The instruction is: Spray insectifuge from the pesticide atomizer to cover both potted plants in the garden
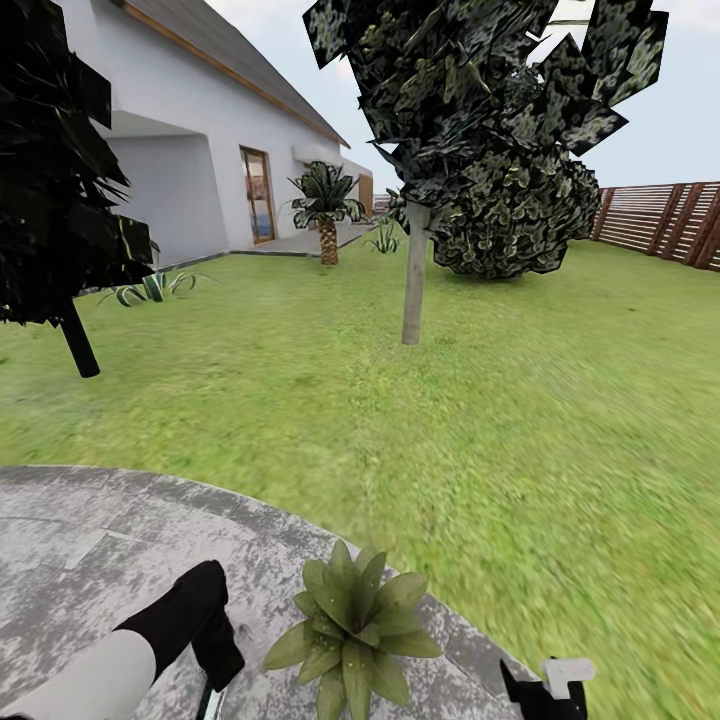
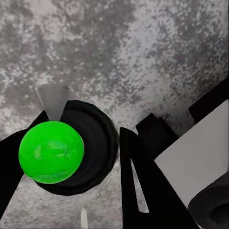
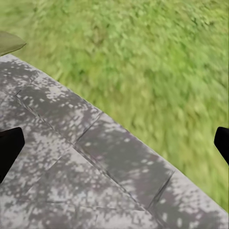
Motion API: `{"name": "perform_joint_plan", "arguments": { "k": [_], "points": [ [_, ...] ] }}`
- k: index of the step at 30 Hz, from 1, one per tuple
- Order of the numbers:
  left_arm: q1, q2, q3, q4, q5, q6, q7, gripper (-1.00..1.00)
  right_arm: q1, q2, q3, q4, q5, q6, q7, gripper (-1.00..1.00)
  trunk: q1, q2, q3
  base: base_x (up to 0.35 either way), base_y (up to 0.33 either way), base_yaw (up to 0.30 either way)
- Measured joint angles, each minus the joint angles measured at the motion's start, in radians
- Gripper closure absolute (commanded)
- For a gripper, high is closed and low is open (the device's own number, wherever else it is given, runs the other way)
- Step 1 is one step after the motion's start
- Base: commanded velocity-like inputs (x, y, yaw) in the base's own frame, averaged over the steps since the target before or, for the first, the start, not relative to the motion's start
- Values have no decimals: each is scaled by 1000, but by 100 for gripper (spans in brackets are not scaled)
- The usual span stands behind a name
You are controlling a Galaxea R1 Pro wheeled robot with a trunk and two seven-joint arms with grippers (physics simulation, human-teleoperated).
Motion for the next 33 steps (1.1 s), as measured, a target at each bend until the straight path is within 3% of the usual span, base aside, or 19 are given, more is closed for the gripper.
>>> {"name": "perform_joint_plan", "arguments": {
  "k": [5,12,17,24,25,26,27,29,33],
  "points": [
    [2,1,17,-4,4,1,118,100,0,2,0,0,0,0,0,-100,0,0,0,0,0,0],
    [10,6,13,105,8,-9,128,100,0,2,0,0,0,0,0,-100,0,0,0,0,0,0],
    [11,4,12,184,10,-103,132,100,0,2,0,0,0,0,-1,-100,0,0,0,0,0,0],
    [10,4,12,193,45,-116,131,100,0,2,0,0,0,0,-1,-100,0,0,0,-14,0,0],
    [10,0,20,185,87,-153,125,100,0,2,0,0,0,0,-1,-100,0,0,0,-4,0,0],
    [10,1,24,186,162,-220,120,100,0,2,0,0,0,0,0,-100,0,0,0,-2,0,0],
    [10,4,23,188,198,-241,119,100,0,2,0,0,0,0,-1,-100,0,0,0,0,0,0],
    [9,7,22,193,221,-251,119,100,0,2,0,0,0,0,-1,-100,0,0,0,0,0,0],
    [9,8,13,197,224,-253,112,100,0,2,0,0,0,0,-1,-100,0,0,0,0,1,0]
  ]
}}
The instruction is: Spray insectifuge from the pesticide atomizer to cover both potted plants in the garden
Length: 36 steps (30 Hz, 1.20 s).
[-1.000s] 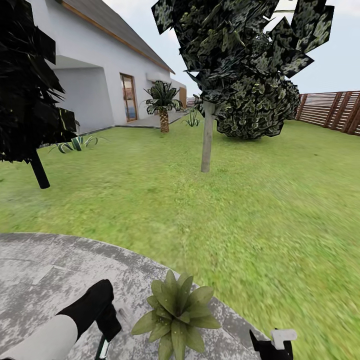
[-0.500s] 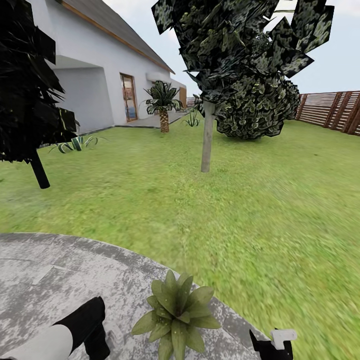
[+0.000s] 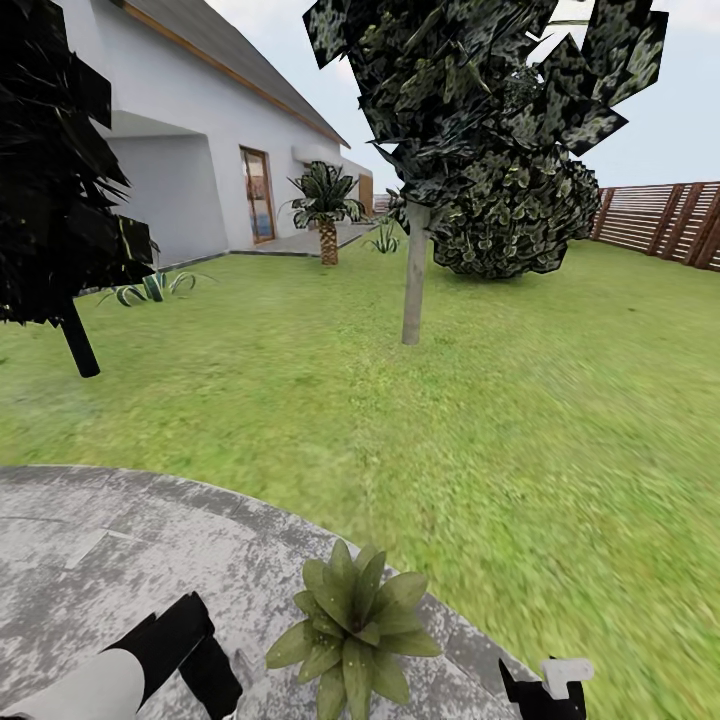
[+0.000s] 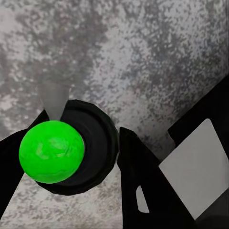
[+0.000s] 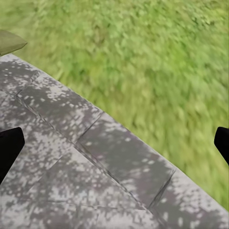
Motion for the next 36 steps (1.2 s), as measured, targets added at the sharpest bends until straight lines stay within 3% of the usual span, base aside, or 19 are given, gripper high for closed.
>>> {"name": "perform_joint_plan", "arguments": {
  "k": [2,5,8,12,14,17,18,21,28,33,36],
  "points": [
    [0,-1,-4,1,-2,3,-7,100,0,0,0,0,0,0,0,-100,0,0,0,-14,59,0],
    [0,-8,-6,1,-46,56,-11,100,0,0,0,0,0,0,0,-100,0,0,0,-201,139,0],
    [0,-10,-3,0,-64,86,-11,100,0,0,0,0,0,0,0,-100,0,0,0,-83,48,0],
    [-4,-16,0,-9,-65,95,-12,100,0,0,0,0,0,0,0,-100,0,0,0,-9,5,0],
    [-15,-20,0,-11,-64,132,-20,100,0,0,0,0,0,0,0,-100,0,0,0,-1,0,0],
    [-20,-52,1,-15,-60,215,-23,100,0,0,0,0,0,0,0,-100,0,0,0,0,0,0],
    [-21,-79,-6,-16,-66,235,-23,100,0,0,0,0,0,0,0,-100,0,0,0,0,0,0],
    [-48,-104,-19,-9,-132,257,-23,100,0,0,0,0,0,0,0,-100,0,0,0,0,0,0],
    [-54,-81,-22,1,-151,263,-24,100,0,0,0,0,0,0,0,-100,0,0,0,0,0,0],
    [-48,-58,-21,4,-200,265,-23,100,0,0,0,0,0,0,0,-100,0,0,0,0,0,0],
    [-45,-57,-20,4,-202,266,-23,100,0,0,0,0,0,0,0,-100,0,0,0,0,0,0]
  ]
}}
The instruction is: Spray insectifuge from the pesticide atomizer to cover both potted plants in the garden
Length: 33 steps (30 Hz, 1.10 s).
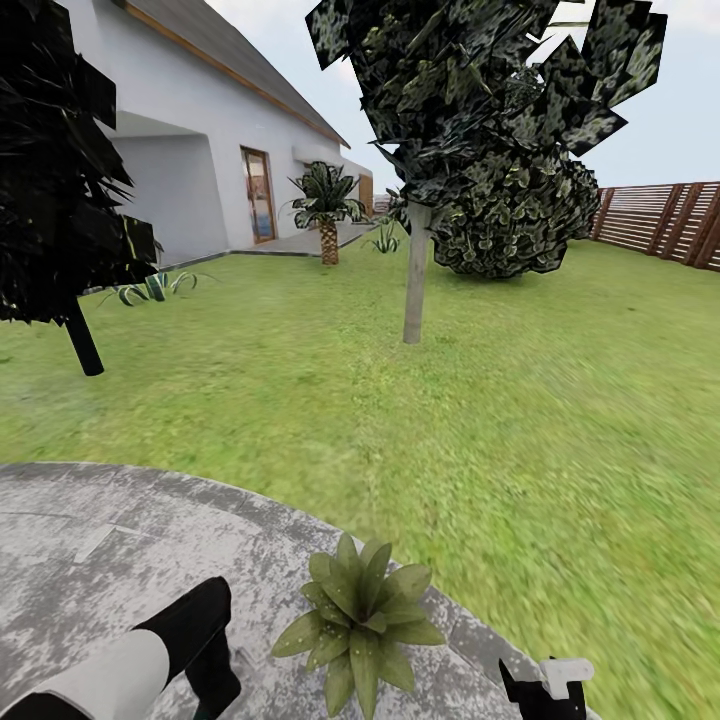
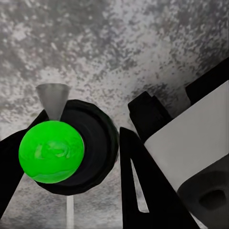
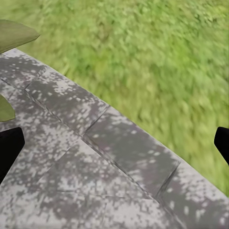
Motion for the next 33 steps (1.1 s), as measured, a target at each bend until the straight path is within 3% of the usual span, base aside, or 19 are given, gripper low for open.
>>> {"name": "perform_joint_plan", "arguments": {
  "k": [4,8,17,25,33],
  "points": [
    [-4,0,0,0,-2,8,0,100,0,0,0,0,0,0,0,-100,0,0,0,0,0,0],
    [-12,-5,1,-11,-6,74,1,100,0,0,0,0,0,0,0,-100,0,0,0,0,0,0],
    [-48,2,1,-11,-7,84,2,100,0,0,0,0,0,0,0,-100,0,0,0,0,0,0],
    [-35,50,-1,-3,-8,72,2,100,0,0,0,0,1,0,0,-100,0,0,0,0,0,0],
    [-39,36,3,-16,-6,74,-1,100,0,0,0,0,1,0,0,-100,0,0,0,0,0,0]
  ]
}}
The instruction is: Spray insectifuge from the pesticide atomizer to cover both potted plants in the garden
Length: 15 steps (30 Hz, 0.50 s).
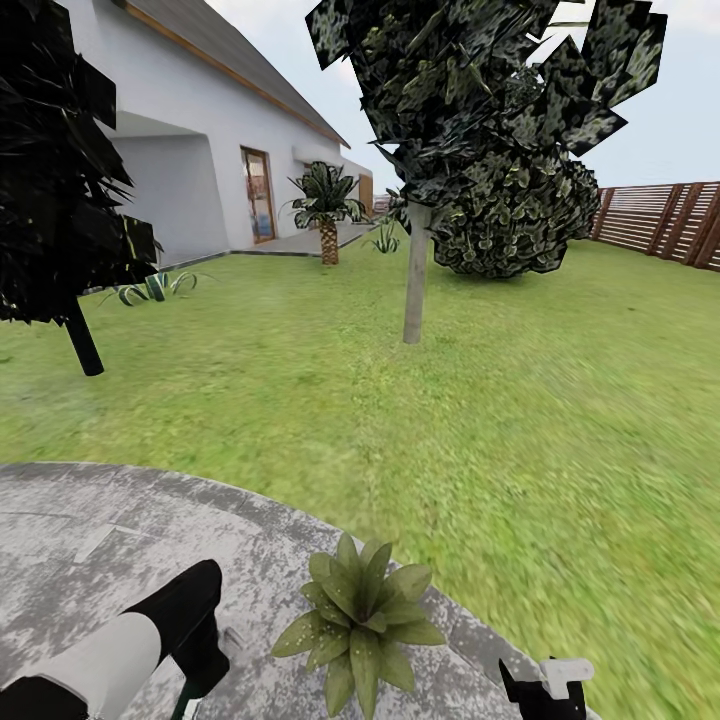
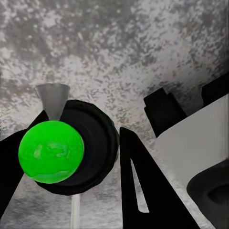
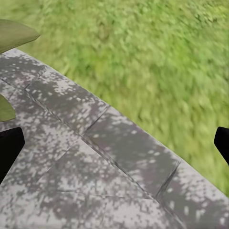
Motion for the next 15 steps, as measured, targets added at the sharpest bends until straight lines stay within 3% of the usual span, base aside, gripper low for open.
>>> {"name": "perform_joint_plan", "arguments": {
  "k": [3,8,11,15],
  "points": [
    [-10,-14,2,-3,6,5,-1,100,0,0,0,0,0,0,0,-100,0,0,0,0,0,0],
    [-84,-32,2,-5,10,7,-7,100,0,0,0,0,0,0,0,-100,0,0,0,0,0,0],
    [-144,-36,0,-6,3,6,-90,100,0,0,0,0,0,0,0,-100,0,0,0,0,0,0],
    [-174,-37,-2,-6,-1,5,-125,100,0,0,0,0,0,0,0,-100,0,0,0,0,0,0]
  ]
}}
